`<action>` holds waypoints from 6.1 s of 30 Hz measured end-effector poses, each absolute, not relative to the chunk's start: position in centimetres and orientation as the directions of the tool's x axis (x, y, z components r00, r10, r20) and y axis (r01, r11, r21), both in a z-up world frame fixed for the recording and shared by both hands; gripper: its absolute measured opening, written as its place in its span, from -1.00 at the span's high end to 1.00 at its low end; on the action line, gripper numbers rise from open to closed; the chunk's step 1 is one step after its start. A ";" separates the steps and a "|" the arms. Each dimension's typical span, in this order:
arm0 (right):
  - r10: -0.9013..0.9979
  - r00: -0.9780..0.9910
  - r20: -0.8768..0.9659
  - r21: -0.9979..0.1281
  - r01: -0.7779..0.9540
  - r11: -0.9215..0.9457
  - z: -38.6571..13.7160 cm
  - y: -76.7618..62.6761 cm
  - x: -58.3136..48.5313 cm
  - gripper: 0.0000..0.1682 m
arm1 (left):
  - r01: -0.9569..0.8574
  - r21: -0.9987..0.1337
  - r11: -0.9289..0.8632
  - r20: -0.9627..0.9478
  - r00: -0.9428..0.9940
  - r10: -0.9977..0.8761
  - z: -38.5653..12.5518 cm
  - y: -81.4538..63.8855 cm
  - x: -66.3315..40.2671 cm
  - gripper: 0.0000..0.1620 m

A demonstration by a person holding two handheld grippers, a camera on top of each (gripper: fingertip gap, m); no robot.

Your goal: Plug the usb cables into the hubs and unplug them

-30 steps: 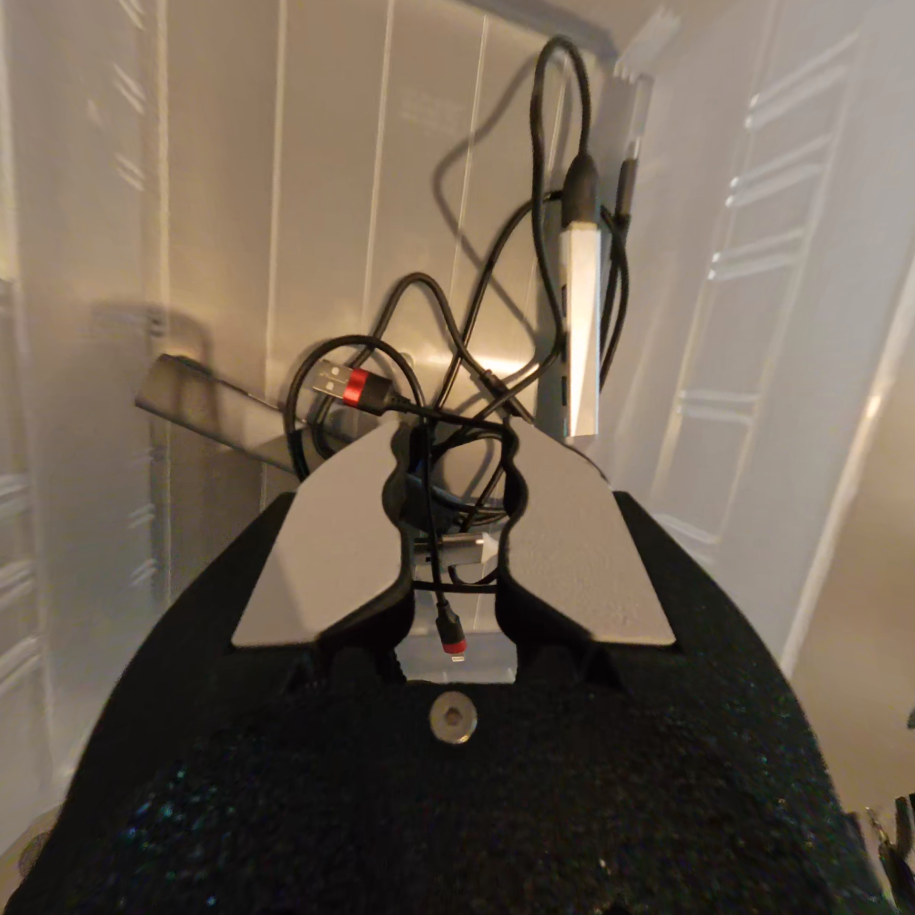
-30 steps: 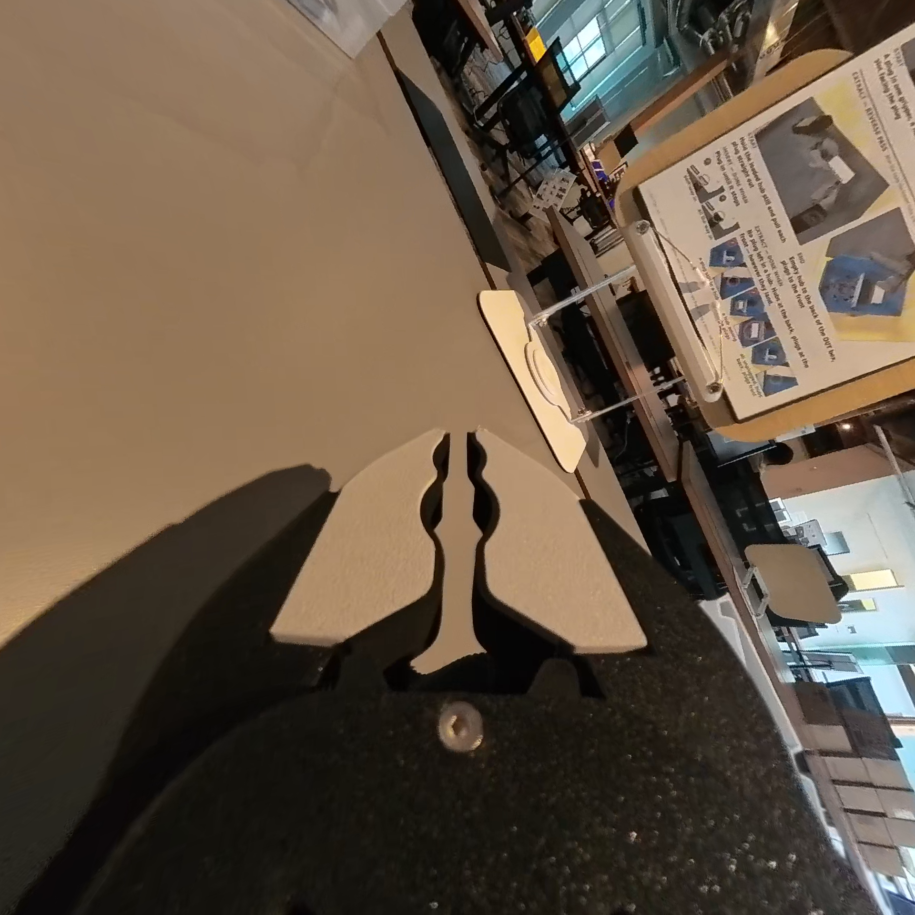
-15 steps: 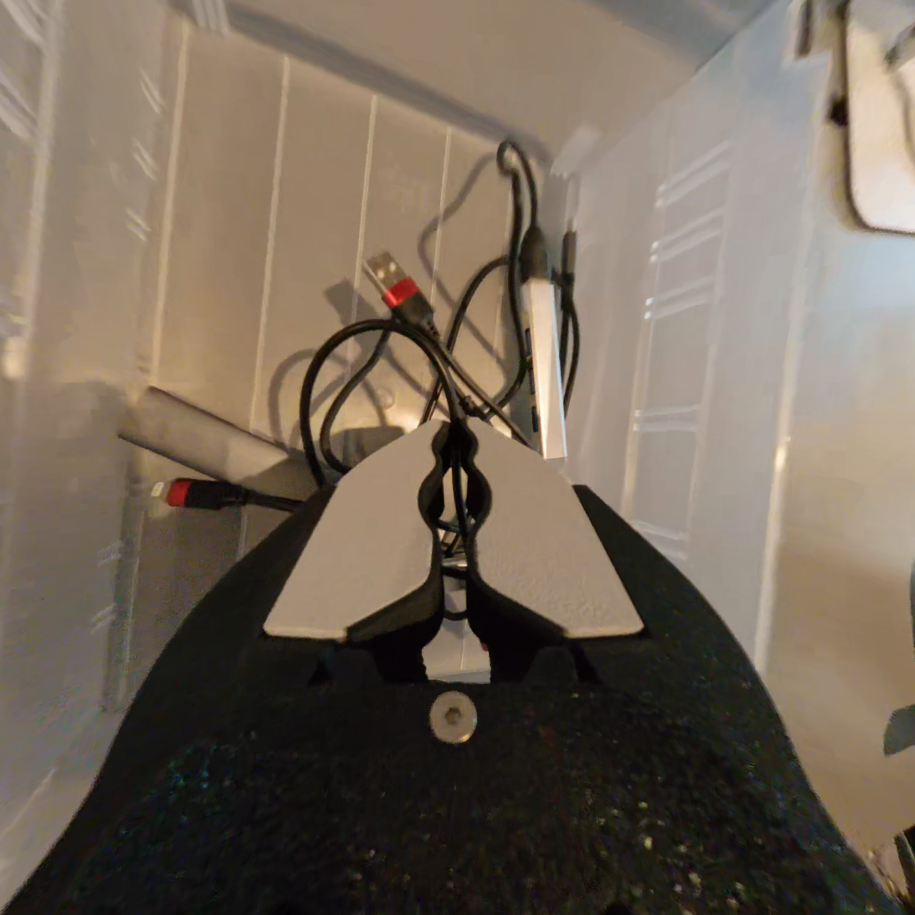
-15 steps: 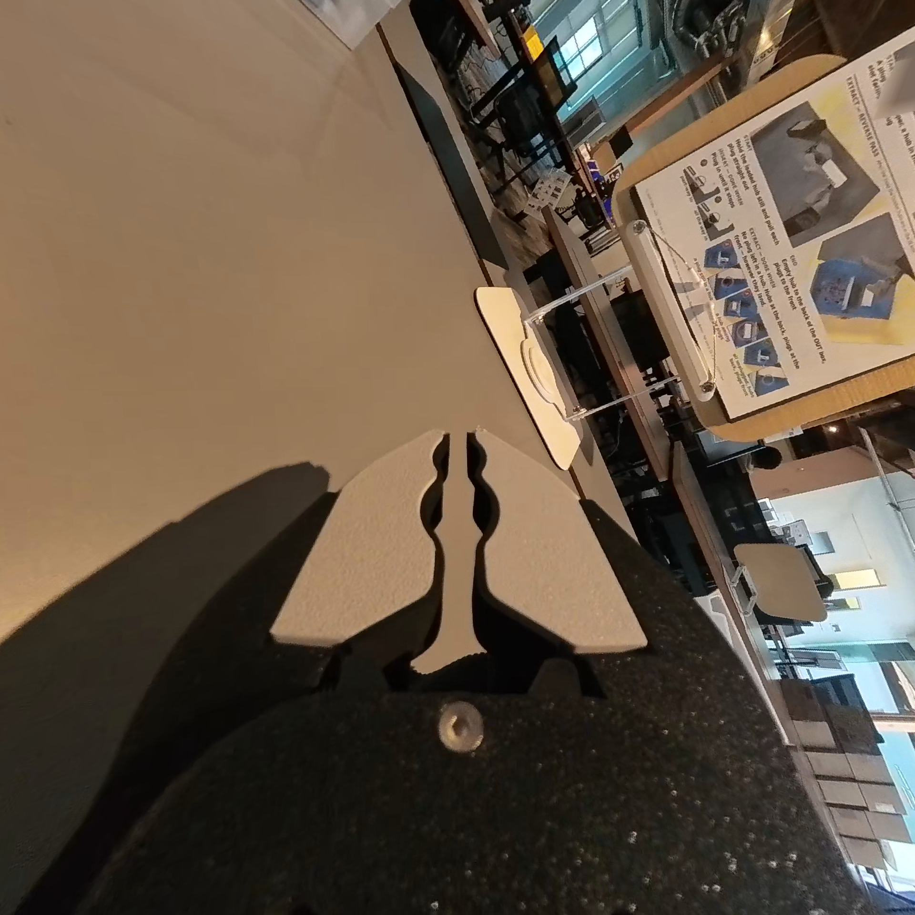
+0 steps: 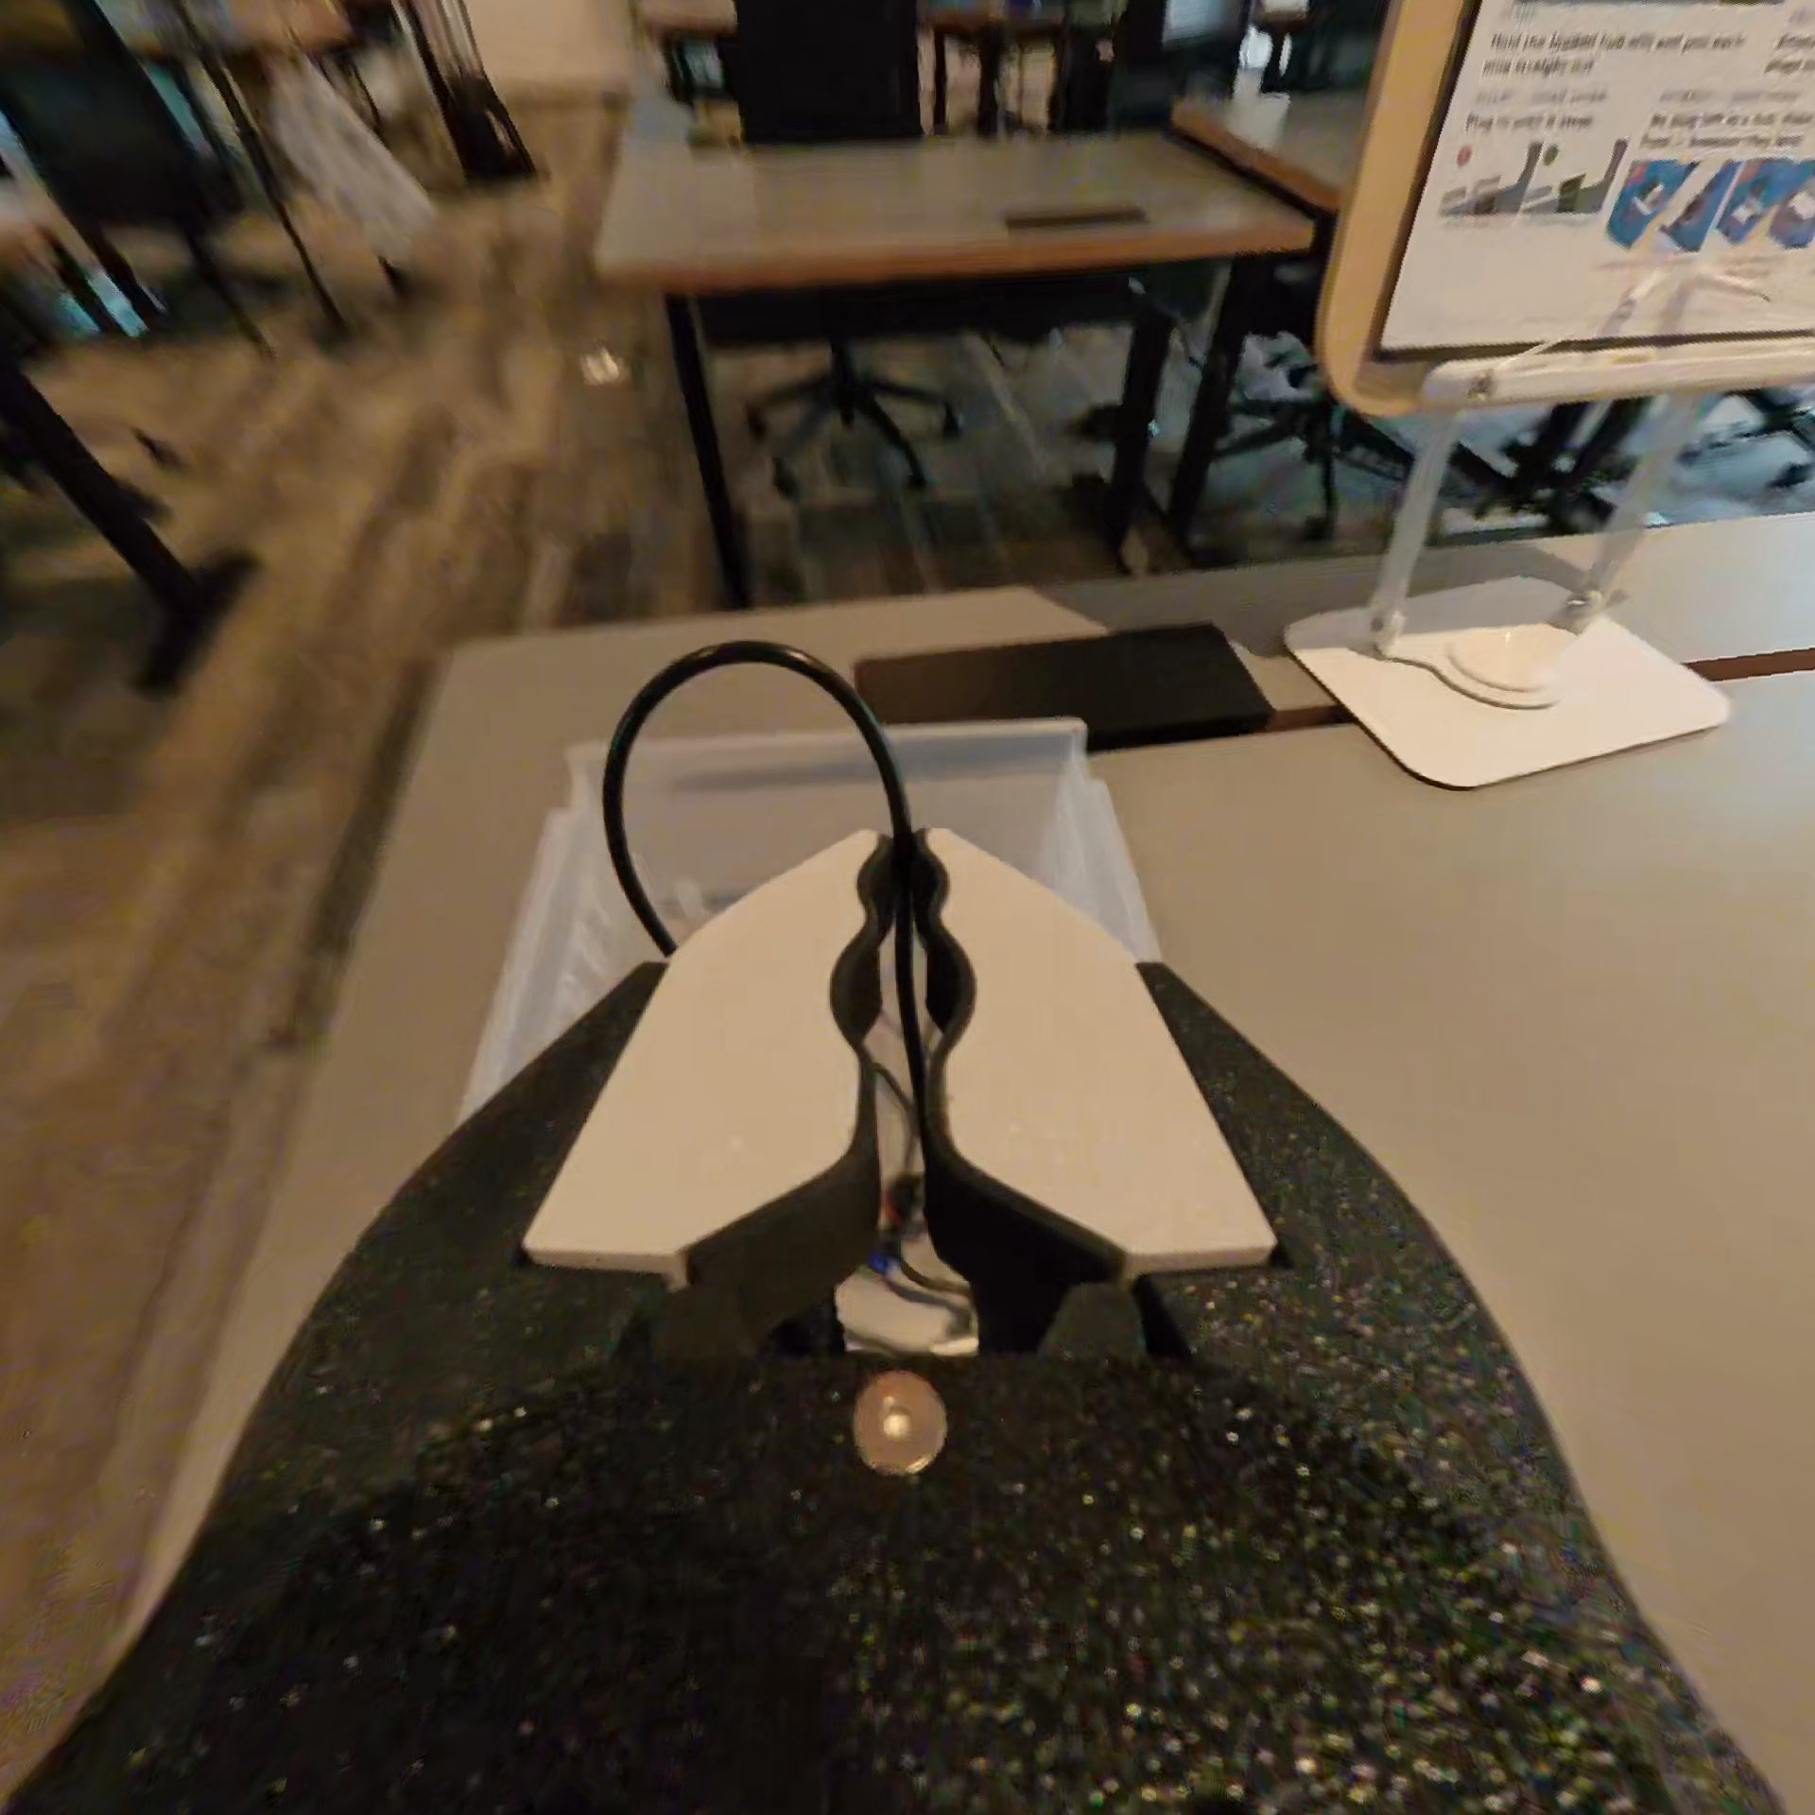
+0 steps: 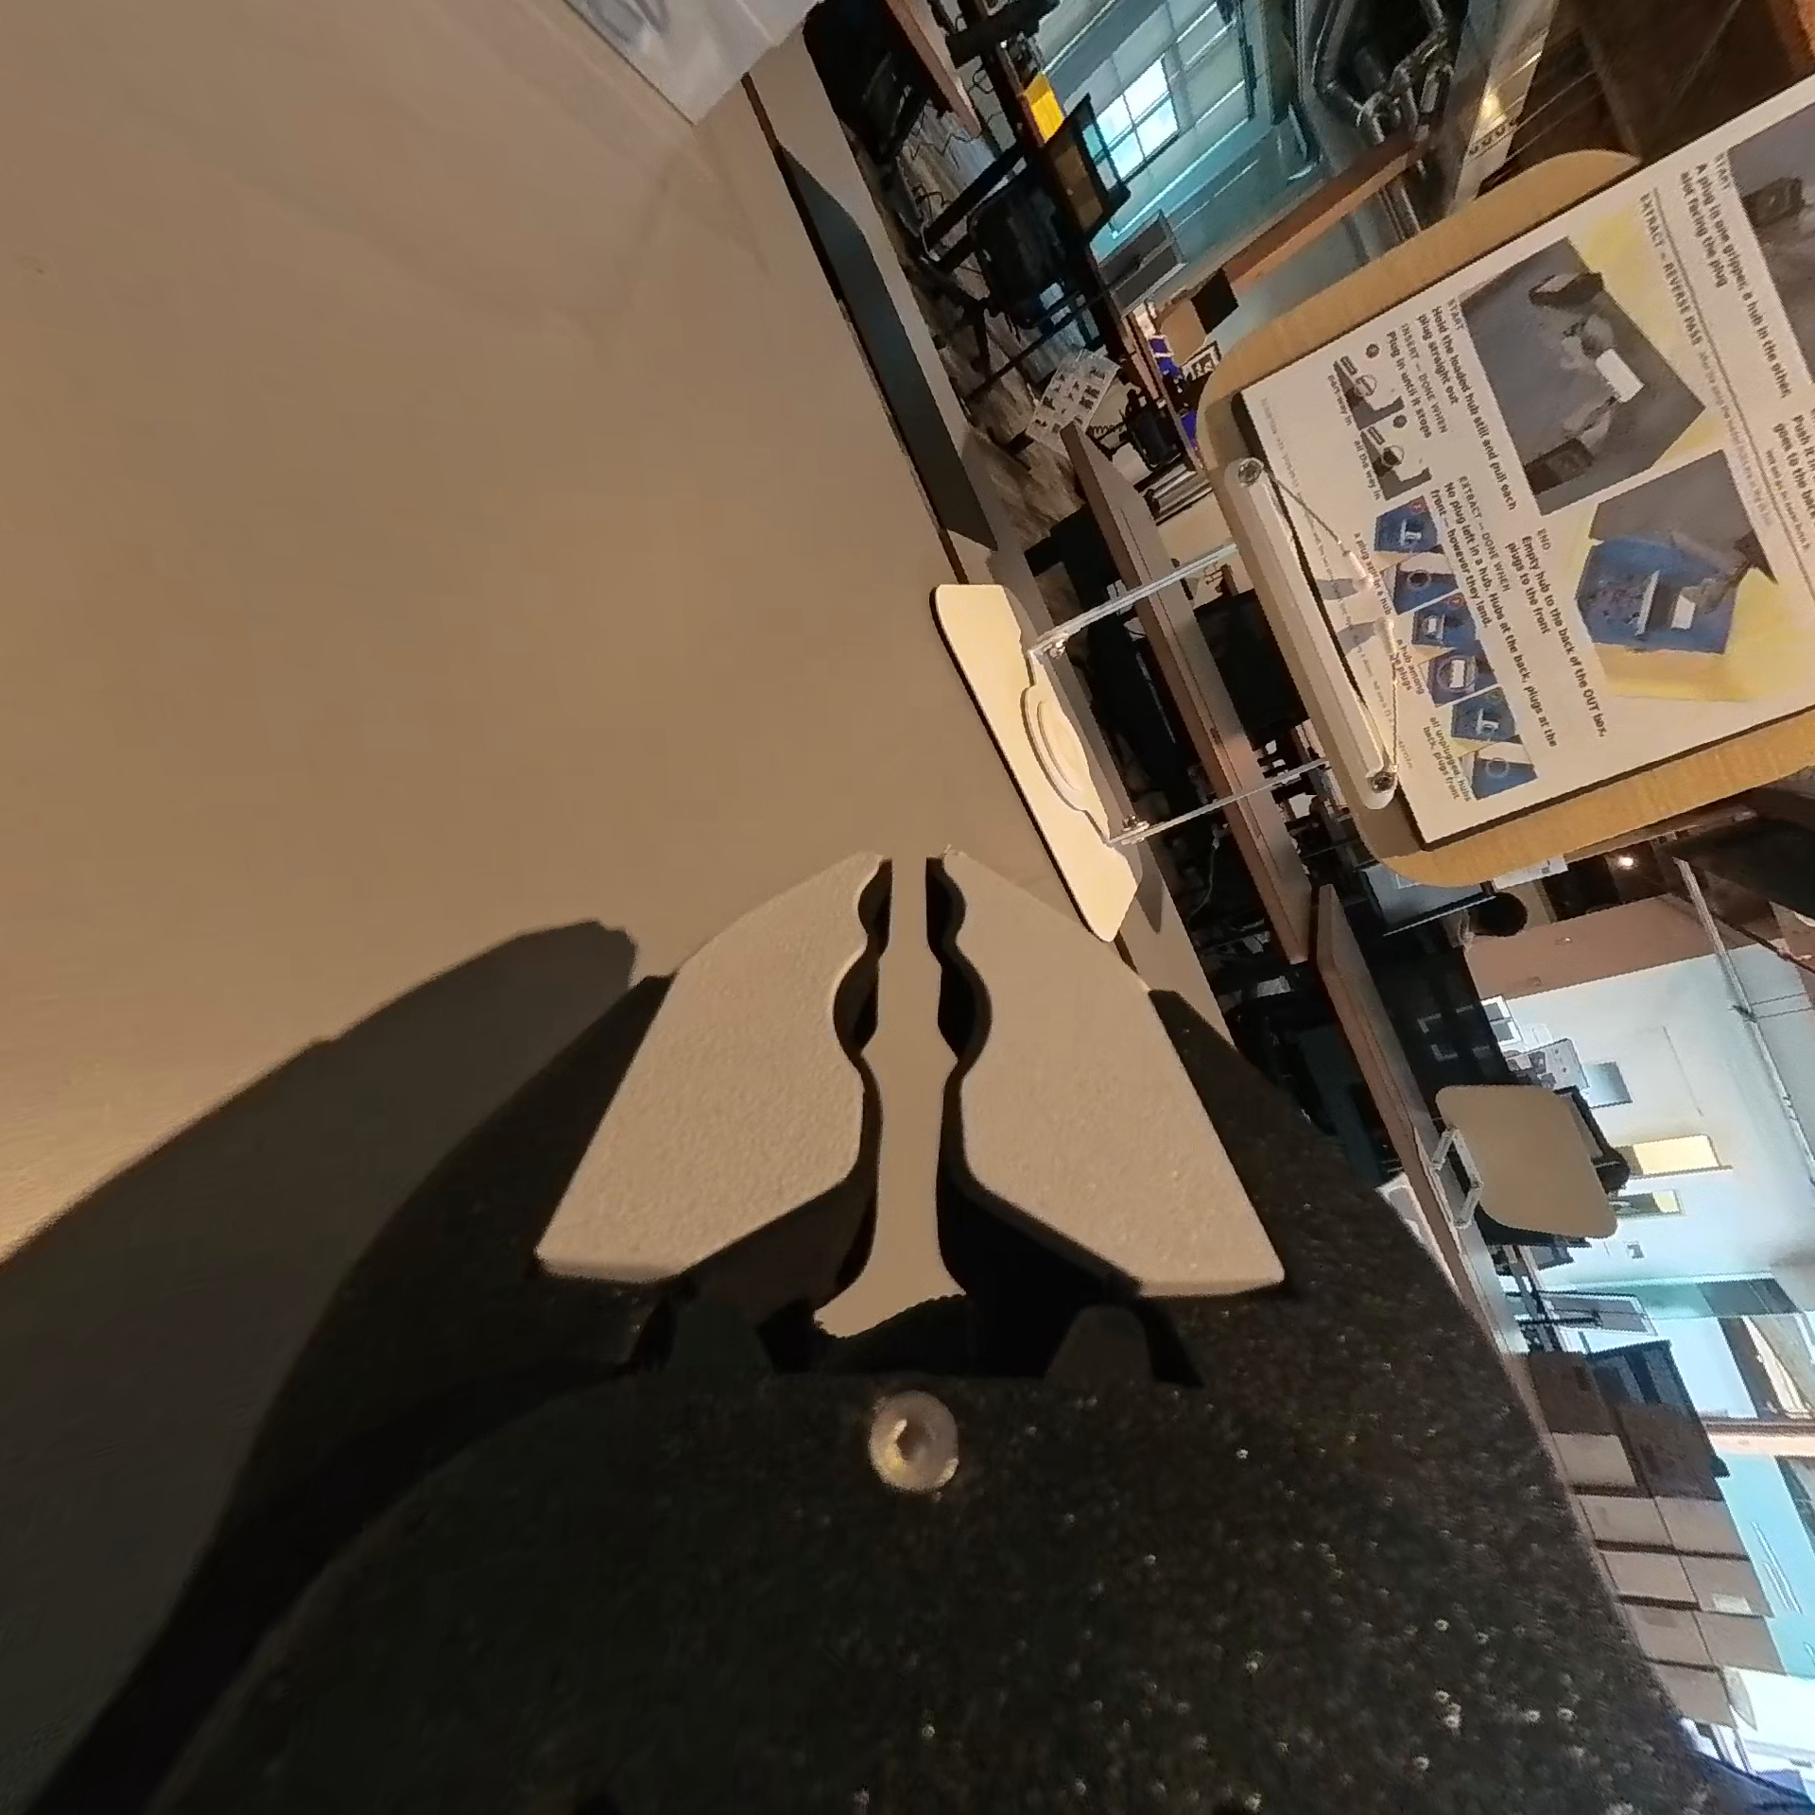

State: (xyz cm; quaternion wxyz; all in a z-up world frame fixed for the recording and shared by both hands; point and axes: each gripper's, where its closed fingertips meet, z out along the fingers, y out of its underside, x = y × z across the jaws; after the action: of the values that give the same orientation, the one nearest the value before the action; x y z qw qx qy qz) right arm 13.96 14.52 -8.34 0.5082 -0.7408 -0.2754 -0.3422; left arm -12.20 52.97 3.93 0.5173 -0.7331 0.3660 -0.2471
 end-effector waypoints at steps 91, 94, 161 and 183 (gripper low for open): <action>-0.317 0.833 0.454 -0.873 0.487 0.029 3.4 3.0 31.8 0.64 | -0.059 -0.975 0.212 -0.220 0.306 -0.926 4.7 29.8 -0.2 0.67; -0.136 0.843 0.521 -0.852 0.524 -0.014 0.8 6.3 27.0 0.63 | -0.158 -0.986 0.047 -0.111 0.431 -0.895 5.2 36.7 -7.3 0.63; 0.109 0.730 0.674 -0.712 0.682 -0.165 -6.2 10.3 21.7 0.65 | -0.541 -0.839 -0.059 -0.382 0.664 -0.643 1.6 55.3 -12.4 0.97; 0.103 0.749 0.654 -0.747 0.662 -0.066 -3.9 10.2 19.0 0.65 | -0.203 -0.680 0.705 -0.696 0.483 -0.531 20.4 33.7 -0.2 0.97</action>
State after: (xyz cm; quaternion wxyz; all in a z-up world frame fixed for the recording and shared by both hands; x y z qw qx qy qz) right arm 19.00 10.21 -3.89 0.6257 -0.6950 -0.2751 -0.2231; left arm -0.15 33.74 20.40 0.7779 -0.3693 0.4973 -0.1055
